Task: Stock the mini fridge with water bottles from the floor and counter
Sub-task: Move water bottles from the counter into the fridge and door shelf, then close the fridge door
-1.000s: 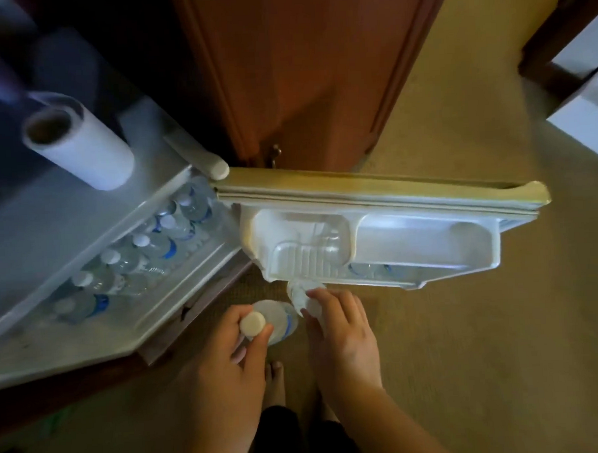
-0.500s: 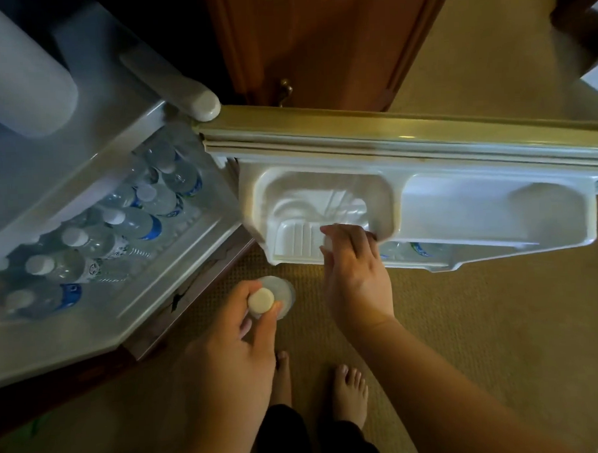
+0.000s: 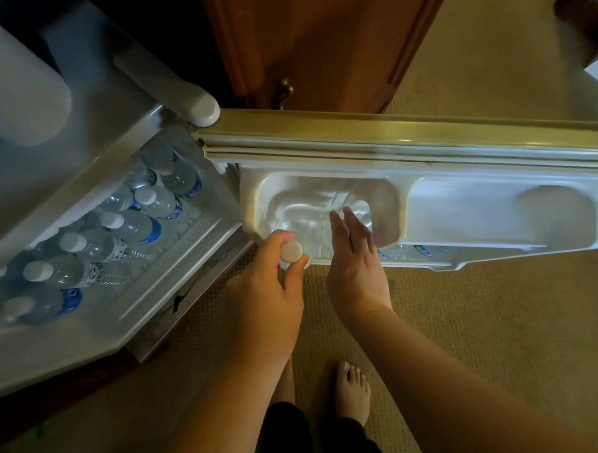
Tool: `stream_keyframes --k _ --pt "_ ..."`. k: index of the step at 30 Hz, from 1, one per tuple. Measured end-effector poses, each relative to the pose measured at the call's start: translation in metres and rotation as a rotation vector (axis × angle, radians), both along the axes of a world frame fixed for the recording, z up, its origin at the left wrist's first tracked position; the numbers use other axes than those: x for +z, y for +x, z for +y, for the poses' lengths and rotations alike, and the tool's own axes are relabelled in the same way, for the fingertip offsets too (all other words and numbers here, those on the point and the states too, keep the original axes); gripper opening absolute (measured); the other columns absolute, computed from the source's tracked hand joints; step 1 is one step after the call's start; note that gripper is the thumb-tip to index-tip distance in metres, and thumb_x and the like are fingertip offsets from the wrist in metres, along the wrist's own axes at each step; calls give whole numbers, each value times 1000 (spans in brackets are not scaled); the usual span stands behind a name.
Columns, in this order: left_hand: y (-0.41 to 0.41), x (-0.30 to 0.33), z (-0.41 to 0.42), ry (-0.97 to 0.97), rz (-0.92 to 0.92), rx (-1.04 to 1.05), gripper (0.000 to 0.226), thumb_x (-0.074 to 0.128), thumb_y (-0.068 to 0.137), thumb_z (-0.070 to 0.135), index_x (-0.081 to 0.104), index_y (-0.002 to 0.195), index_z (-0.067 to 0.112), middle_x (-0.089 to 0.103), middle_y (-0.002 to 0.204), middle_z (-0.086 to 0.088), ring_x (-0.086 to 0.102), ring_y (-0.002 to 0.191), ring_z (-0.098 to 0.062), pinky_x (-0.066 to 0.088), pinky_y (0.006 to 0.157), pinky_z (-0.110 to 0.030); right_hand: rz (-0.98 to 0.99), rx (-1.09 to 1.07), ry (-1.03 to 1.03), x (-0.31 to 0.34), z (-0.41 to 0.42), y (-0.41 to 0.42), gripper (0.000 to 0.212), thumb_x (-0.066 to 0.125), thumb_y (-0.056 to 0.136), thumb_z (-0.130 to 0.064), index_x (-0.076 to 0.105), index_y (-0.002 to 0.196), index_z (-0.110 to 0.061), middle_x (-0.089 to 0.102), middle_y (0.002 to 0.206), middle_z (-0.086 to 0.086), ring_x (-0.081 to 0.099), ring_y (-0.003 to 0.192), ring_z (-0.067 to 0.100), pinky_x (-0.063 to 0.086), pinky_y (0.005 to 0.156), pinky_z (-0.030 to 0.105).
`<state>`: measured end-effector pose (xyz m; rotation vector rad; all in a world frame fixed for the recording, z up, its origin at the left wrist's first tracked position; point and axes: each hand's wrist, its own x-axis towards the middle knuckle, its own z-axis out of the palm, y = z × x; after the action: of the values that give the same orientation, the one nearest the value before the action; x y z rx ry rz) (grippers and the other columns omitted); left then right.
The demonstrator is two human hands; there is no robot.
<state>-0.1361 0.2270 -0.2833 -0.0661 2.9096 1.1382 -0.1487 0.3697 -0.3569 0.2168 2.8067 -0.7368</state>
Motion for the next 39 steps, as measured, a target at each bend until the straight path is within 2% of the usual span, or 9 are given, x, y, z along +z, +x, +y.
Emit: stream_keyframes --k 2,5,11,15,17,19,22,31,39 --pt "-4 -3 4 2 1 -10 28 69 96 29 67 122 20 74 87 5 69 75 -10 58 58 -26 -55 30 8 5 3 2 96 46 94 9 -12 162 -27 -33 164 -10 -15 156 18 34 115 32" --pt "-10 -5 10 14 -18 -24 27 67 97 28 66 123 21 74 89 4 68 76 -9 57 61 -24 -42 26 -7 9 6 15 99 45 92 7 -16 161 -30 -41 160 -15 -23 152 11 42 108 31" --pt "-23 -6 23 -49 -5 -29 29 67 97 27 65 125 20 73 91 -1 69 78 -15 42 62 -12 155 41 -9 14 9 61 92 58 82 11 22 161 -16 11 171 7 14 156 27 35 112 36" --pt "-29 -13 27 -2 -30 -26 24 67 97 28 62 120 25 72 97 2 70 83 -17 52 65 -22 431 106 -159 55 11 76 53 50 87 9 60 138 -2 52 147 17 55 128 35 49 105 43" --pt "-33 -19 28 54 -72 -26 23 63 100 28 60 123 27 72 103 2 69 90 -16 59 71 -24 571 133 -176 85 17 71 42 48 91 1 68 128 0 60 135 19 60 116 33 47 101 40" --pt "-37 -26 28 -3 -51 -66 24 62 100 26 60 124 25 69 99 8 62 83 -6 47 63 -3 671 96 -116 115 26 58 39 53 90 1 69 125 -1 62 131 19 59 114 30 46 100 37" --pt "-42 -35 28 -99 1 -134 21 71 94 18 65 114 19 59 83 11 51 67 -4 34 52 0 763 25 -21 145 47 29 41 63 88 1 66 129 0 60 133 21 56 120 33 47 97 48" --pt "-55 -43 41 -175 -242 -60 20 57 102 20 57 122 20 57 90 2 52 75 -16 44 63 -29 528 21 195 154 108 -67 46 47 103 -47 54 145 -27 59 140 1 46 138 31 18 120 61" --pt "-23 -37 49 -264 -228 -58 49 51 103 29 35 150 24 47 149 -5 59 120 -19 52 88 -23 416 76 451 146 106 -80 46 26 107 -52 65 106 -27 70 100 1 62 94 35 36 85 42"
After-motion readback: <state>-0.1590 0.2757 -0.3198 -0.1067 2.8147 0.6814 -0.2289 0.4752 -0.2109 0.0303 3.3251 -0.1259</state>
